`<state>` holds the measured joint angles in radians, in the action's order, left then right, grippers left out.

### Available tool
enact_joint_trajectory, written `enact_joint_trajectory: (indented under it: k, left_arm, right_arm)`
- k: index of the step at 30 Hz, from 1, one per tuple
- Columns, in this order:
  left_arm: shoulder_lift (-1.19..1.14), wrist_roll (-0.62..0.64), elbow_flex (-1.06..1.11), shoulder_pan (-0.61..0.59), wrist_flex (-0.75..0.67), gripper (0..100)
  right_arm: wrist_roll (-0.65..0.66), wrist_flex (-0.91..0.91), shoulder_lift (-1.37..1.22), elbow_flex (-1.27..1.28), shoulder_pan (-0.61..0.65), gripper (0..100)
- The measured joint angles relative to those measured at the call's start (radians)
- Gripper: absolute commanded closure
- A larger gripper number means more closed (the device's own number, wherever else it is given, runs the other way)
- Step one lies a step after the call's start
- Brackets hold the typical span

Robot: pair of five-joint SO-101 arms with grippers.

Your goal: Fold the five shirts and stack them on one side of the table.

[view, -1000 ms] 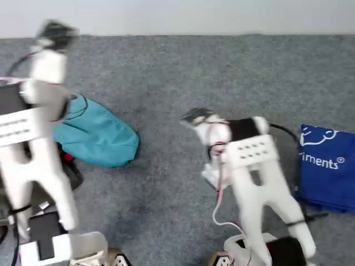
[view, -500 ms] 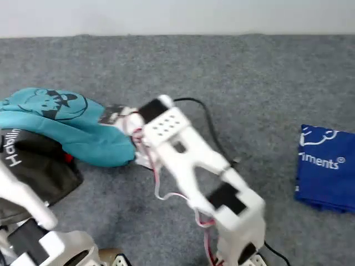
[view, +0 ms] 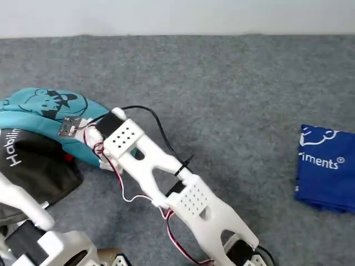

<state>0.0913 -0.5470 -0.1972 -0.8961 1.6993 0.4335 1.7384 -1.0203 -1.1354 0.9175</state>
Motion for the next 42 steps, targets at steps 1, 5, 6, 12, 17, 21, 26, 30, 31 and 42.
enact_joint_trajectory:
  k: [1,5,6,12,17,21,26,30,31,42]
  left_arm:
    - [0.0,0.0,0.0,0.0,0.0,91]
    - [0.0,0.0,0.0,0.0,0.0,91]
    - [0.0,0.0,0.0,0.0,0.0,91]
    - [0.0,0.0,0.0,0.0,0.0,91]
    - [0.0,0.0,0.0,0.0,0.0,91]
    - [0.0,0.0,0.0,0.0,0.0,91]
    - [0.008,0.0,0.0,0.011,0.0,91]
    - [0.009,0.0,0.0,0.037,0.0,91]
    - [0.009,0.0,0.0,0.044,0.0,91]
    - [0.009,0.0,0.0,0.087,0.0,91]
  right_arm:
    - [0.0,0.0,-0.032,-0.028,0.0,79.0]
    - [0.0,0.0,-0.144,-0.11,0.002,81.2]
    - [0.0,0.0,-0.167,-0.129,0.002,84.6]
    - [0.0,0.0,-0.213,-0.213,-0.002,98.4]
    - [0.014,0.015,-0.218,-0.285,-0.018,98.9]
    - [0.023,0.015,-0.207,-0.333,-0.072,98.9]
    - [0.025,0.015,-0.097,-0.336,-0.17,98.9]
    - [0.032,0.015,0.018,-0.334,-0.242,98.9]
    - [0.044,0.017,0.054,-0.322,-0.262,98.9]
    - [0.167,0.018,0.554,0.161,-0.503,98.8]
